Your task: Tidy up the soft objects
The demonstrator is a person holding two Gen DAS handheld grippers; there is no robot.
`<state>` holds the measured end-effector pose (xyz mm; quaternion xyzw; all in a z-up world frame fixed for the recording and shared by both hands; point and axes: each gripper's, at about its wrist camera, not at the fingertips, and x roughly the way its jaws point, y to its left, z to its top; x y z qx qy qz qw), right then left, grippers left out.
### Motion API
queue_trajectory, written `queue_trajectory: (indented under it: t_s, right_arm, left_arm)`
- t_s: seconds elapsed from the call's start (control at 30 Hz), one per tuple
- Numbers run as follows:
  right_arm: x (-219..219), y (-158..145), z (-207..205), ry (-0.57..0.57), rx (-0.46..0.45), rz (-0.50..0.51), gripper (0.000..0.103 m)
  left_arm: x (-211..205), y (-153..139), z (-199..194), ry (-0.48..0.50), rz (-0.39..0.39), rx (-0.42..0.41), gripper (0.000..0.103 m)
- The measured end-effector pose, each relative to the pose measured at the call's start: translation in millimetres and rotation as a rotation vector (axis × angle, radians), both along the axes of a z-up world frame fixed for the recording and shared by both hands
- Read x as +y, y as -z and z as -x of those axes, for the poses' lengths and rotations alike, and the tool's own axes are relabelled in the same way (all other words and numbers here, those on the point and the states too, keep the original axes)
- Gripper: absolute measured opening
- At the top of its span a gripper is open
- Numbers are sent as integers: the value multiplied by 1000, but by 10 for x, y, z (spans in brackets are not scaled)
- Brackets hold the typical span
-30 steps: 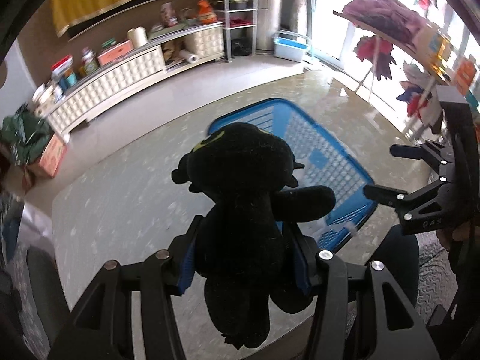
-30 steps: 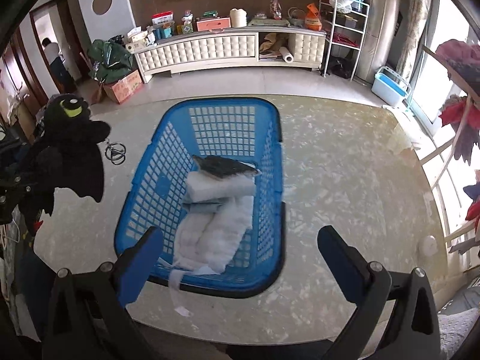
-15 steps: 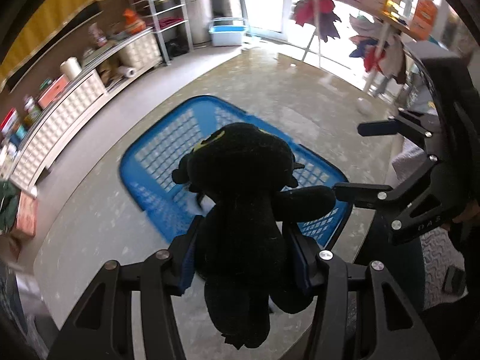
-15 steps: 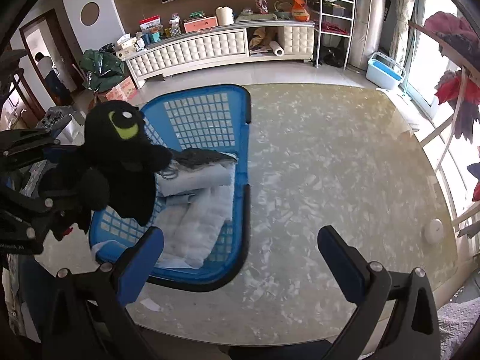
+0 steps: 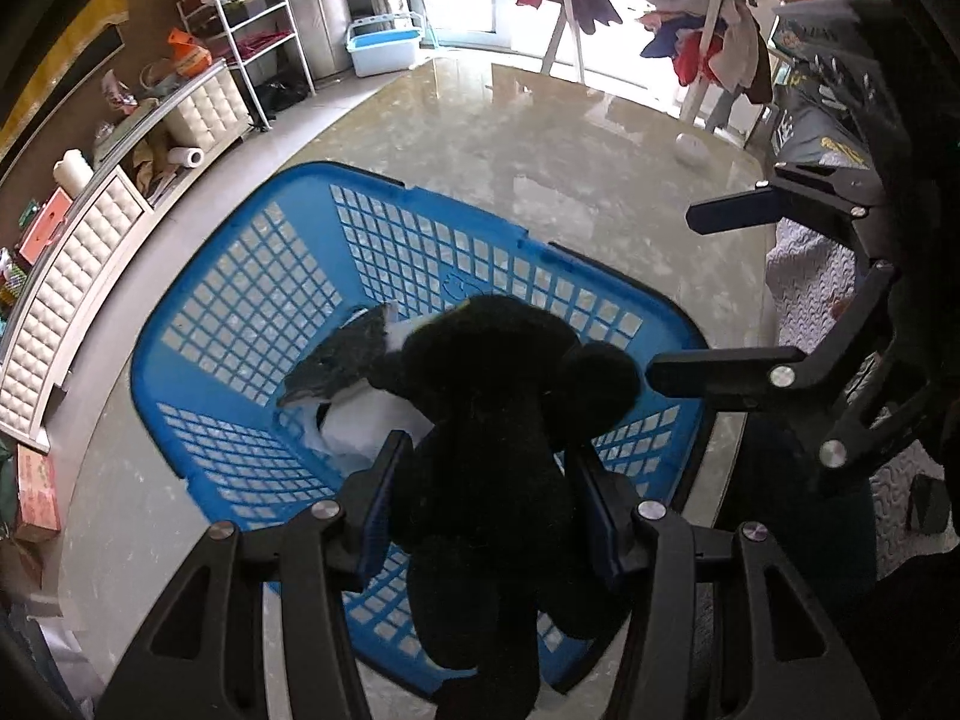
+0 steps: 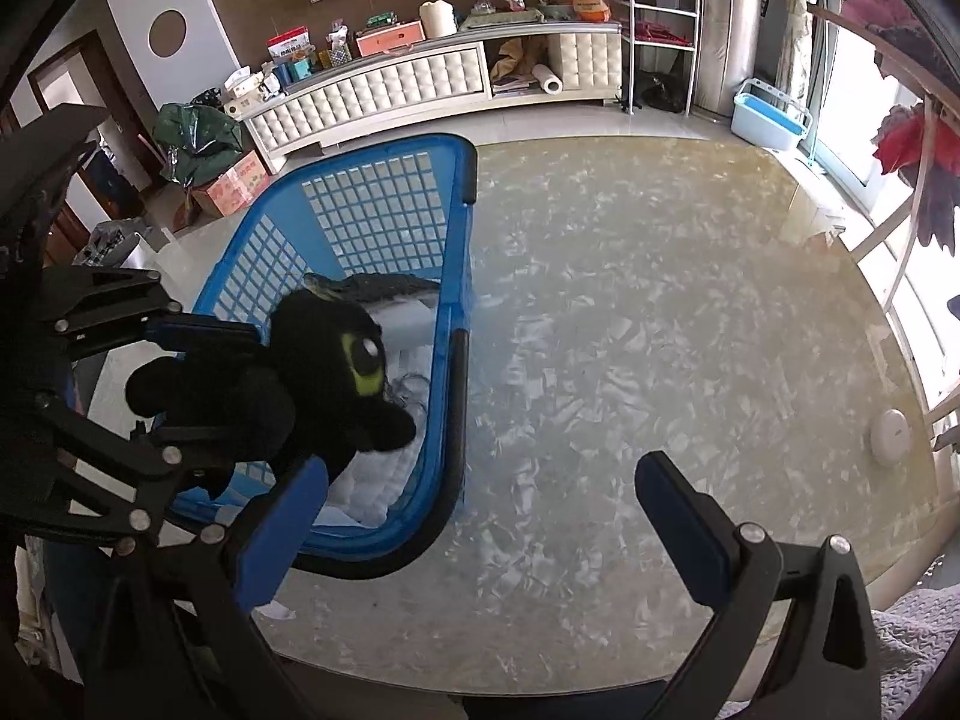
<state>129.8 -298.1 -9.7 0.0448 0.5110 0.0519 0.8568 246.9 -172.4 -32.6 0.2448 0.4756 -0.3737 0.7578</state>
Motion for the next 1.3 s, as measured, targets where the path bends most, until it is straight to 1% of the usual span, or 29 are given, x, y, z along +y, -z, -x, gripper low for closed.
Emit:
queue_trajectory:
  t_s: [0.2,0.5,0.67,0.77,0.83,0.87,0.93,1.0,1.1,1.3]
  right_arm:
    - [-15,45,-7,7,12,-18,103]
    - [-49,40,0,11,16,-29,103]
    - [-66,31,-7,16,16,-35,103]
    - [-65,31,0,15,15,-34,103]
    - [-64,32,3,17,15,-33,103]
    - [-67,31,9,19,15,-37,103]
    - [-77,25,24,20,15,-47,103]
    - [-76,20,38,23,15,-54,103]
    - [-72,-4,62,34,8,-65,103]
    - [-9,-118,122,40,-15,-65,103]
  left_arm:
    - [-94,120,-90,23,-10,22,50]
    - [-198,171,-69,42,-23,13,50]
    - [-216,186,-54,44,-36,4,53]
    - [-222,182,-55,41,-40,4,61]
    - [-226,179,-40,41,-44,-9,74]
    - [-225,179,-33,40,-48,-18,76]
    - [-206,167,-21,35,-46,-36,77]
    - [-179,134,-15,33,-31,-31,77]
    - [-131,50,-3,22,-18,-55,83]
    - [43,-158,9,-38,32,-83,83]
